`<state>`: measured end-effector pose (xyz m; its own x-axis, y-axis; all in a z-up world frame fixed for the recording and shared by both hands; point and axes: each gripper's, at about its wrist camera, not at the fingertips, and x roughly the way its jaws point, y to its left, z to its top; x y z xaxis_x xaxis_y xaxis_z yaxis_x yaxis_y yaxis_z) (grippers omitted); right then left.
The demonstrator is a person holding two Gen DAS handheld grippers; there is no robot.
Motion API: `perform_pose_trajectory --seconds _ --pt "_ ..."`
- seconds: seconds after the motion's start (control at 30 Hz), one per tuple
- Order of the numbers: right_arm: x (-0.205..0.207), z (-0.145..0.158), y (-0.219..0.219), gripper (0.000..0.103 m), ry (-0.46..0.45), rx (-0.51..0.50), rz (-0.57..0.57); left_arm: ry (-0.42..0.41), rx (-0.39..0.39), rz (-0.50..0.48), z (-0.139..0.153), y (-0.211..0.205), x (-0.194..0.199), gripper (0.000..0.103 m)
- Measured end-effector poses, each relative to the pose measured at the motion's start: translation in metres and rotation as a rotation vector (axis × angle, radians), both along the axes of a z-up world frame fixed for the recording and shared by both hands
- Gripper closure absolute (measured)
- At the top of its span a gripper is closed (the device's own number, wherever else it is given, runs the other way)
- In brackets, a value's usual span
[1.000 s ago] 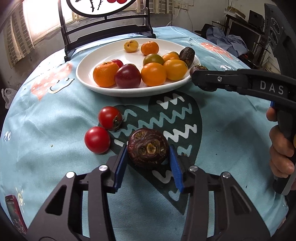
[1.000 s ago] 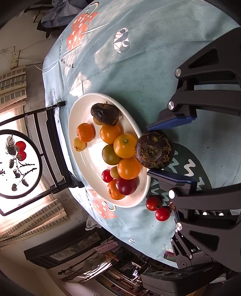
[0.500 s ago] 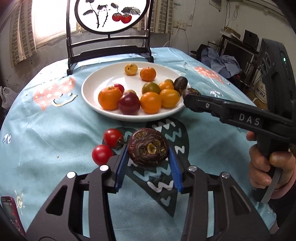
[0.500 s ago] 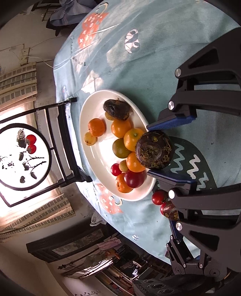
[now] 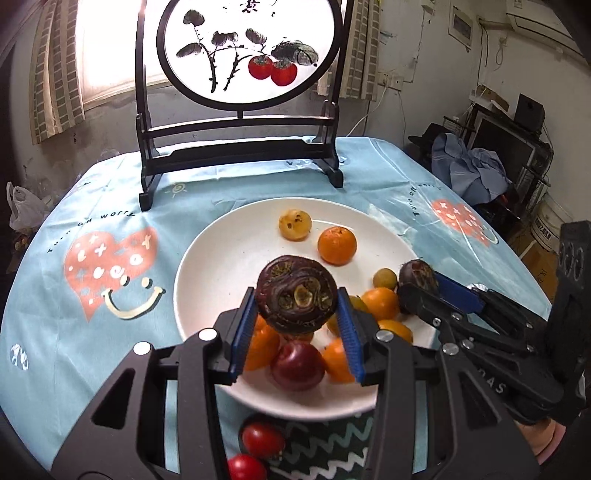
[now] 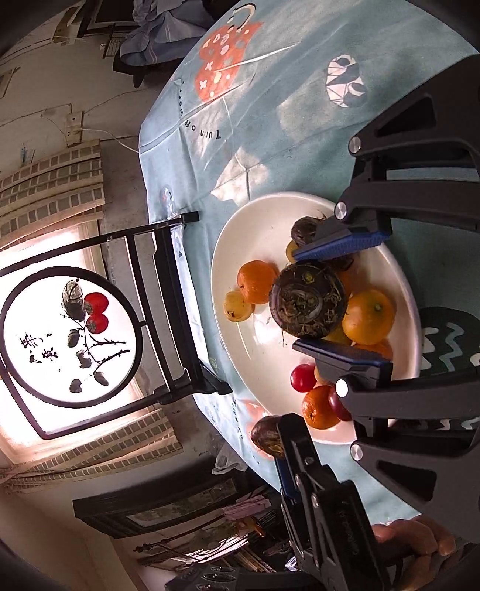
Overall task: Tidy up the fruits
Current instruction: 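Lower both brown fruits onto the white plate and open both tools, then grasp a red cherry tomato with the right tool while the left tool grasps another cherry tomato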
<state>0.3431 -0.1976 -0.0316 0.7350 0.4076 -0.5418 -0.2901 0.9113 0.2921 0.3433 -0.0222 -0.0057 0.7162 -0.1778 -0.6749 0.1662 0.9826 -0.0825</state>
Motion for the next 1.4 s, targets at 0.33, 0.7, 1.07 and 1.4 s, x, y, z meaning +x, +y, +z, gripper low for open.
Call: perform_pose_trajectory --seconds 0.33,0.7,1.07,1.4 --pt "-0.006 0.019 -0.008 0.05 -0.016 0.055 0.013 -0.055 0.023 0.137 0.024 0.029 -0.017 0.008" --pt "-0.06 0.003 0.074 0.052 0.163 0.124 0.344 -0.007 0.038 0.434 -0.012 0.108 -0.081 0.002" --pt "-0.042 -0.029 0.098 0.067 0.29 0.119 0.311 -0.071 -0.051 0.457 0.009 0.119 -0.098 0.002" --pt "-0.032 -0.04 0.105 0.067 0.351 0.12 0.284 -0.062 -0.089 0.459 0.01 0.121 -0.1 0.002"
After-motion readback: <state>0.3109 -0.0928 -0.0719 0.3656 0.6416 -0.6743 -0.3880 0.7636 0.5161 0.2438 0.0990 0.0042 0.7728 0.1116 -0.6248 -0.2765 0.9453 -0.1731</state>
